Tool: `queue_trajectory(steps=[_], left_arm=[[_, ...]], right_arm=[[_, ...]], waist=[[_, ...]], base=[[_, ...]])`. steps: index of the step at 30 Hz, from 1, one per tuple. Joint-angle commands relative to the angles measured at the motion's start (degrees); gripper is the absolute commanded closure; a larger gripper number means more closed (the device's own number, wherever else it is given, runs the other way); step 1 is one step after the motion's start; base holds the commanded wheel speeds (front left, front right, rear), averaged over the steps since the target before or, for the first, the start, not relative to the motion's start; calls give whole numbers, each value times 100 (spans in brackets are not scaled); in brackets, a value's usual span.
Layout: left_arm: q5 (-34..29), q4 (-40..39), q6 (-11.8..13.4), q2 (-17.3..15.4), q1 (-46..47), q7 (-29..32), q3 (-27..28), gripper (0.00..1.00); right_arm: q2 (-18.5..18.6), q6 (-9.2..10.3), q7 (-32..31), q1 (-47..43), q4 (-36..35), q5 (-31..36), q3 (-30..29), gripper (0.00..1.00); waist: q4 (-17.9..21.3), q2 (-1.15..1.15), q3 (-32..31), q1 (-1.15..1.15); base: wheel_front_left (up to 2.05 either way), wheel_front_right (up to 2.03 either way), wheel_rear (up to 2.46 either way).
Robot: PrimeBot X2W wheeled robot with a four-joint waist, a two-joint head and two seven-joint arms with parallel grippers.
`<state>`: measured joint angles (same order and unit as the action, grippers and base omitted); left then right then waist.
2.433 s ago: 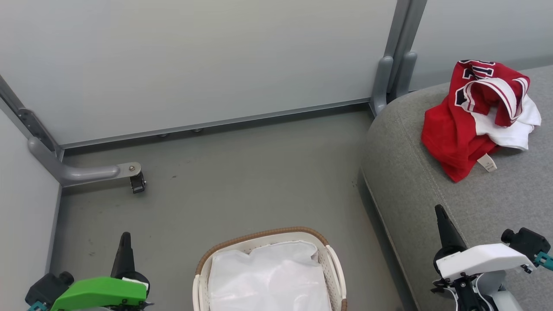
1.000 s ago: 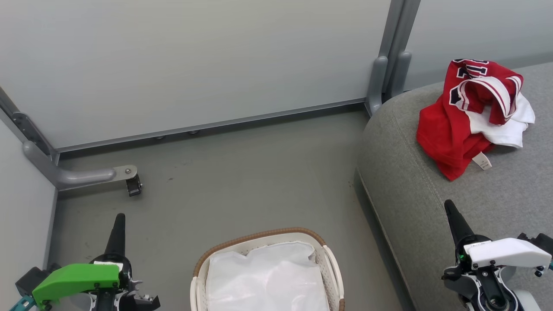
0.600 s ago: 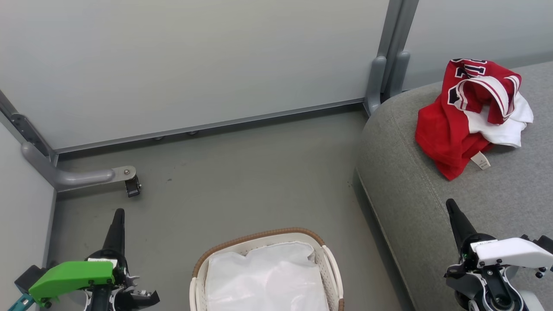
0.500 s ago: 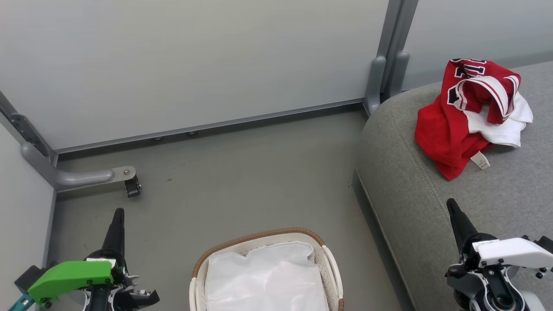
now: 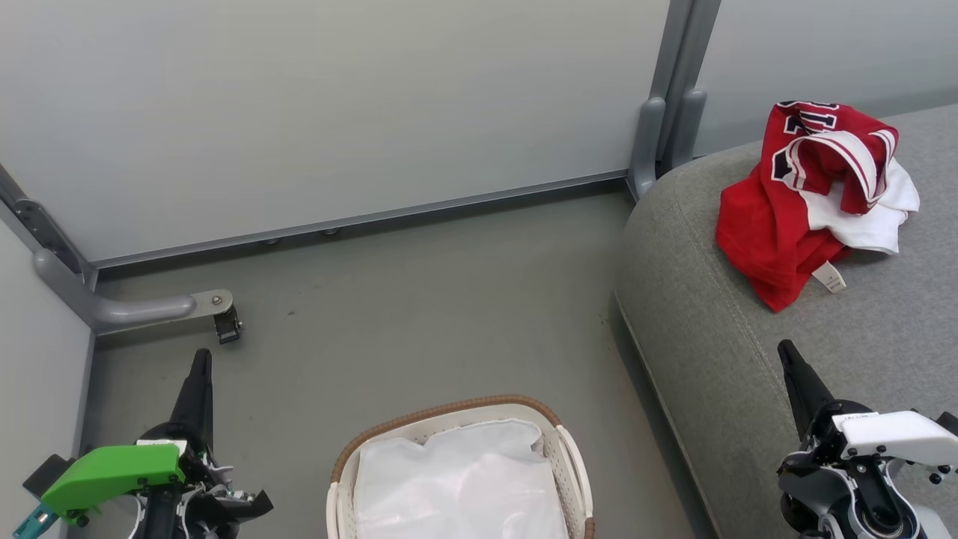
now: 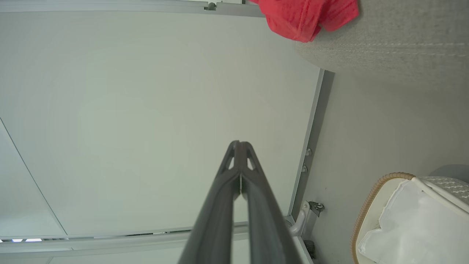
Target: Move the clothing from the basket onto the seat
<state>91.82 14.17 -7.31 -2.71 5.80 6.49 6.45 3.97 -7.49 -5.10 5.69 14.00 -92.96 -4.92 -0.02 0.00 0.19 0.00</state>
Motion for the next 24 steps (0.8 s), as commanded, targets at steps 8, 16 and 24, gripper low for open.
queue_trajectory(steps=[8, 16, 24], left_arm=[[67, -17, -32, -31, 77, 24, 21, 100], [68, -18, -32, -31, 77, 24, 20, 100], [68, -18, -32, -31, 77, 23, 20, 100]], right_arm=[[-6, 0, -42, 59, -11, -68, -39, 100], [-15, 0, -61, 61, -10, -49, -52, 100], [-22, 0, -74, 63, -9, -36, -67, 100]], waist=[[2, 0, -1, 0], [2, 0, -1, 0], [2, 0, -1, 0]], base=[[0, 0, 0], [0, 0, 0], [0, 0, 0]])
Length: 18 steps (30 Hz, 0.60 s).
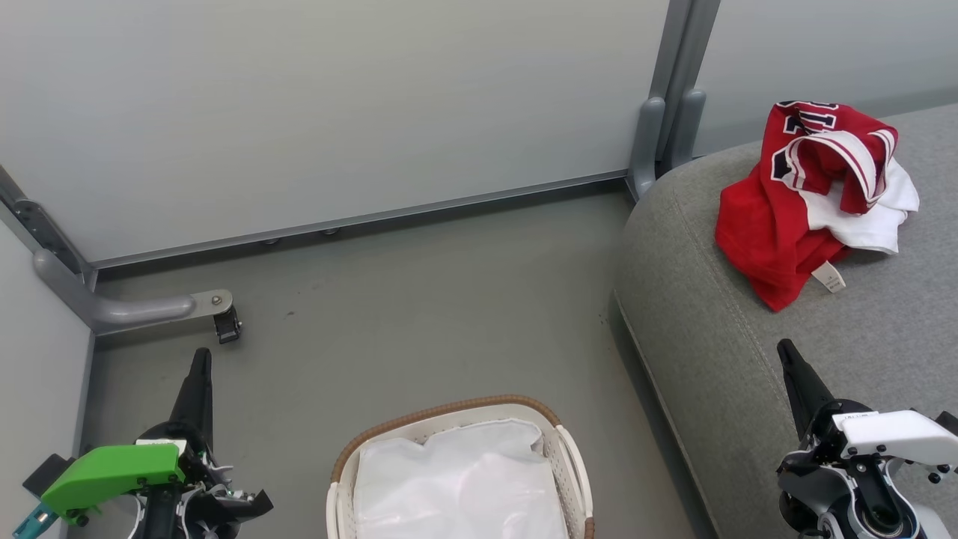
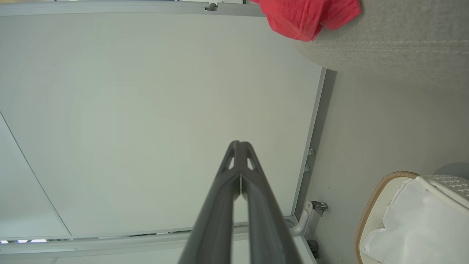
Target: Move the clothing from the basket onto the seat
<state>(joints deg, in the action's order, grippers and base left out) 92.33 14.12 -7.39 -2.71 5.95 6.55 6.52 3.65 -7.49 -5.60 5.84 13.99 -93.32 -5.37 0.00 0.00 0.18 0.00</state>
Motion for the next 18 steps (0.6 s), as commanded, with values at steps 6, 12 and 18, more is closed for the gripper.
queue_trajectory(steps=[6, 12, 18], left_arm=[[17, -14, -24, -31, 62, 17, 13, 100], [17, -14, -24, -31, 62, 17, 13, 100], [18, -14, -25, -31, 62, 16, 13, 100]], right_arm=[[3, 0, -35, 49, -7, 11, -30, 100], [-3, 0, -39, 50, -6, 17, -39, 100], [-8, 0, -45, 50, -5, 27, -46, 100]], waist=[[0, 0, 0, 0], [0, 0, 0, 0], [0, 0, 0, 0]], base=[[0, 0, 0], [0, 0, 0], [0, 0, 0]])
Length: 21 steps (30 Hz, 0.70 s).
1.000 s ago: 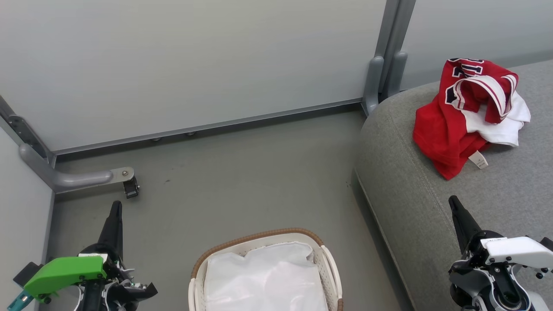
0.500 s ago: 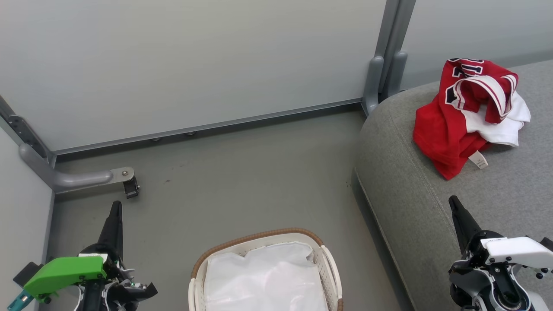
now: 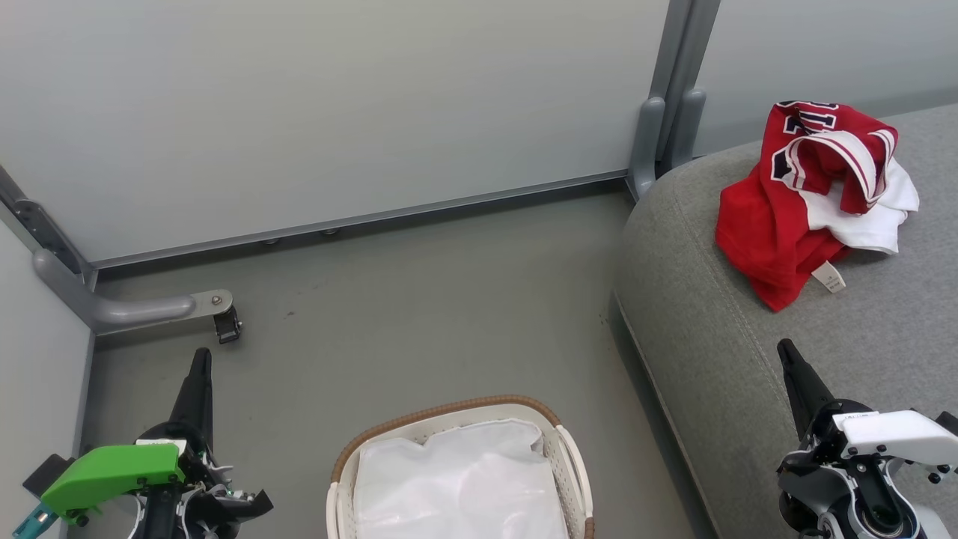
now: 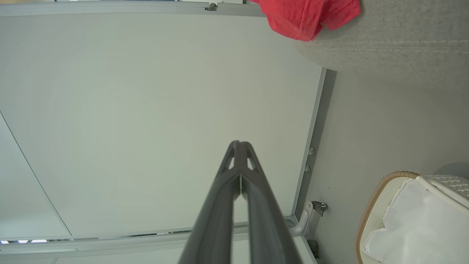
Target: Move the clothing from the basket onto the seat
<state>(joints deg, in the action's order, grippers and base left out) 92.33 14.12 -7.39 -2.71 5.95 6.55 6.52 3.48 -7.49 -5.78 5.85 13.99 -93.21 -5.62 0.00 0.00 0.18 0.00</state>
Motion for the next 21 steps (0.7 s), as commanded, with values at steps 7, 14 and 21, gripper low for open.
queue_trajectory(steps=[7, 14, 21], left_arm=[[18, -14, -25, -31, 62, 16, 13, 100], [18, -14, -25, -31, 62, 16, 13, 100], [18, -14, -25, -31, 62, 16, 13, 100]], right_arm=[[6, 0, -30, 50, -4, 27, -28, 100], [-1, 1, -30, 51, -4, 31, -36, 100], [-6, 0, -39, 52, -4, 37, -41, 100]], waist=[[0, 0, 0, 0], [0, 0, 0, 0], [0, 0, 0, 0]], base=[[0, 0, 0], [0, 0, 0], [0, 0, 0]])
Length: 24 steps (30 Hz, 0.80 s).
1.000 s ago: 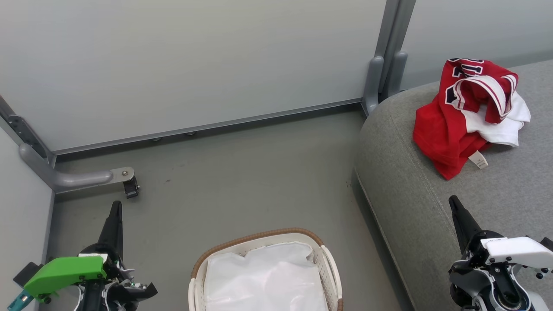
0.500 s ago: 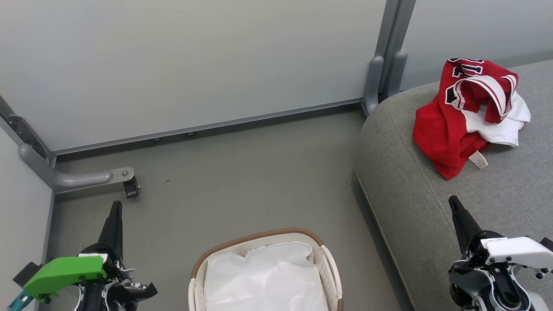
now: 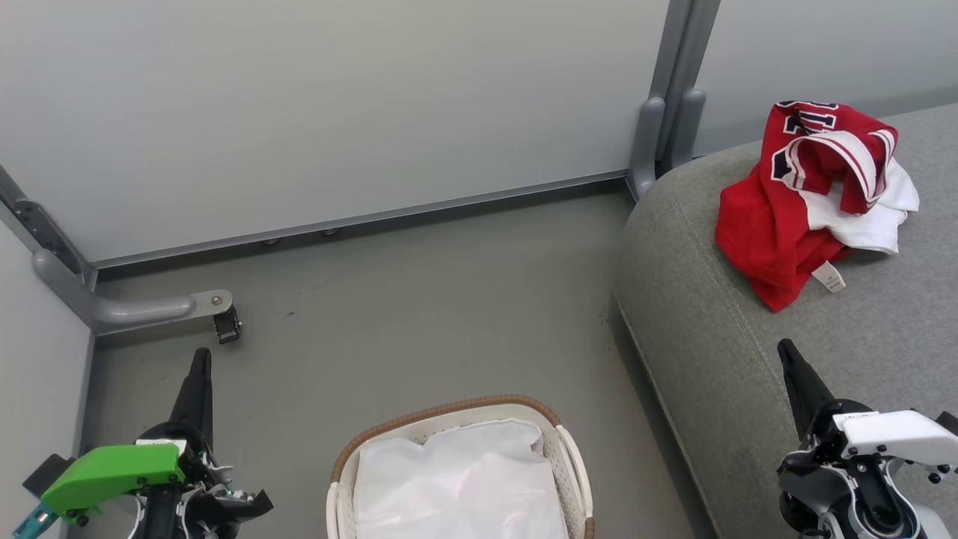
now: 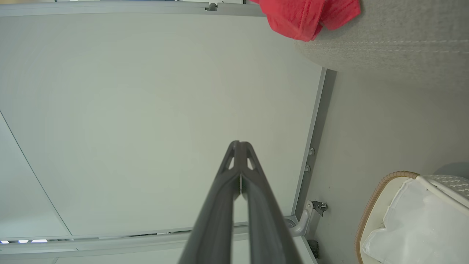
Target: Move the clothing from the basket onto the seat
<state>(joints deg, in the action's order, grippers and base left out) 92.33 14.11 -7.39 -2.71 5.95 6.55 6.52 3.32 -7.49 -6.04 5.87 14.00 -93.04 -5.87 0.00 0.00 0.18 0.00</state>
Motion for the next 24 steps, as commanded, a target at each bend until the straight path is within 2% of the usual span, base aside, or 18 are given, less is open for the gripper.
queue_trajectory(steps=[1, 24], left_arm=[[18, -13, -25, -31, 62, 16, 13, 100], [18, -13, -25, -31, 62, 16, 12, 100]], right_arm=[[8, 0, -15, 50, -5, 20, -17, 100], [-3, 0, -34, 53, -3, 29, -35, 100]], waist=[[0, 0, 0, 0], [0, 0, 0, 0]], base=[[0, 0, 0], [0, 0, 0]])
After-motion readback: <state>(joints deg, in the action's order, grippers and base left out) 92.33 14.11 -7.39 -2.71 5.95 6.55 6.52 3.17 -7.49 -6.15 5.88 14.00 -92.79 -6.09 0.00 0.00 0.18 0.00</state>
